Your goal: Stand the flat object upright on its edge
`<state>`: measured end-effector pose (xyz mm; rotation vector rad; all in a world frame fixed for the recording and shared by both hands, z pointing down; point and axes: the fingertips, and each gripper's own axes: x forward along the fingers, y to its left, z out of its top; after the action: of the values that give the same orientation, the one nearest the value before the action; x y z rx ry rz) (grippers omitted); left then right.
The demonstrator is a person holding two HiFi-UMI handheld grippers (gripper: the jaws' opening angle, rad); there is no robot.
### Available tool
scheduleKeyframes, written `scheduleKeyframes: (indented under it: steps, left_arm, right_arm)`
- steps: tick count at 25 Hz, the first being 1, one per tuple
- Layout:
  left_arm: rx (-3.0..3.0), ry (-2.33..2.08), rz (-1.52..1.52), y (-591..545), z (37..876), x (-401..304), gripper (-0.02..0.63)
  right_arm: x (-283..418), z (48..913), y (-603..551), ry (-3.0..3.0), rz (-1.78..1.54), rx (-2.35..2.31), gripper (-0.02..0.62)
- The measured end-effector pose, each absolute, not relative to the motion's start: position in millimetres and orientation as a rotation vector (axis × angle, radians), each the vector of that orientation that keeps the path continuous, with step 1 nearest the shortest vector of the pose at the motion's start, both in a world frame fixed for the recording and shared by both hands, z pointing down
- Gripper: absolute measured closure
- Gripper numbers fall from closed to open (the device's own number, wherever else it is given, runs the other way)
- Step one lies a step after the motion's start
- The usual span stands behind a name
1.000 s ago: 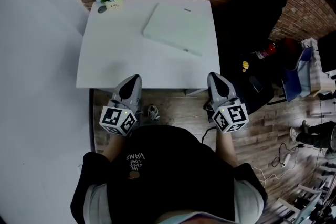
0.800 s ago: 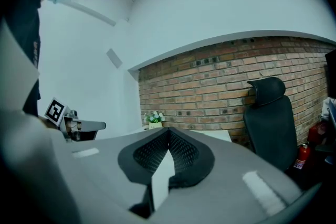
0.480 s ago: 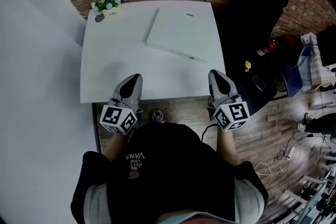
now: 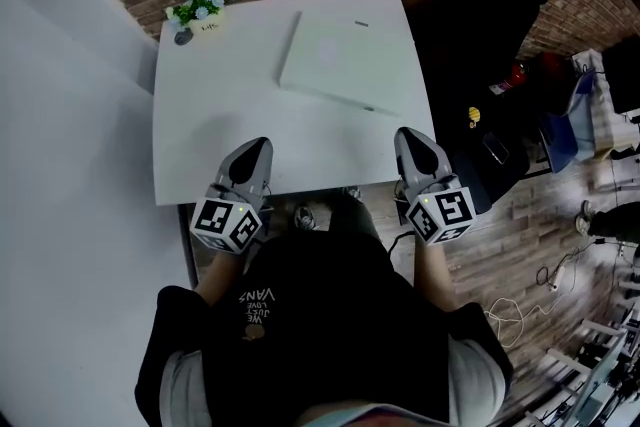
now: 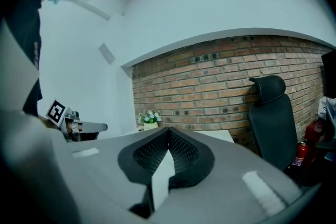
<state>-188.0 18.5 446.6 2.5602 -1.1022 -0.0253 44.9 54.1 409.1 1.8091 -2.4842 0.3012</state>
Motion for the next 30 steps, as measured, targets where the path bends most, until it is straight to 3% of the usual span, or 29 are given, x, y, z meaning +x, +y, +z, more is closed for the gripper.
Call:
scheduleKeyframes:
  steps: [30]
  left_arm:
    - [2.375, -1.223, -0.001, -56.3, 477.9, -103.2, 0.606]
  right_arm:
    - [112.8, 417.8, -80.6, -2.584, 0.31, 1.505, 0.597]
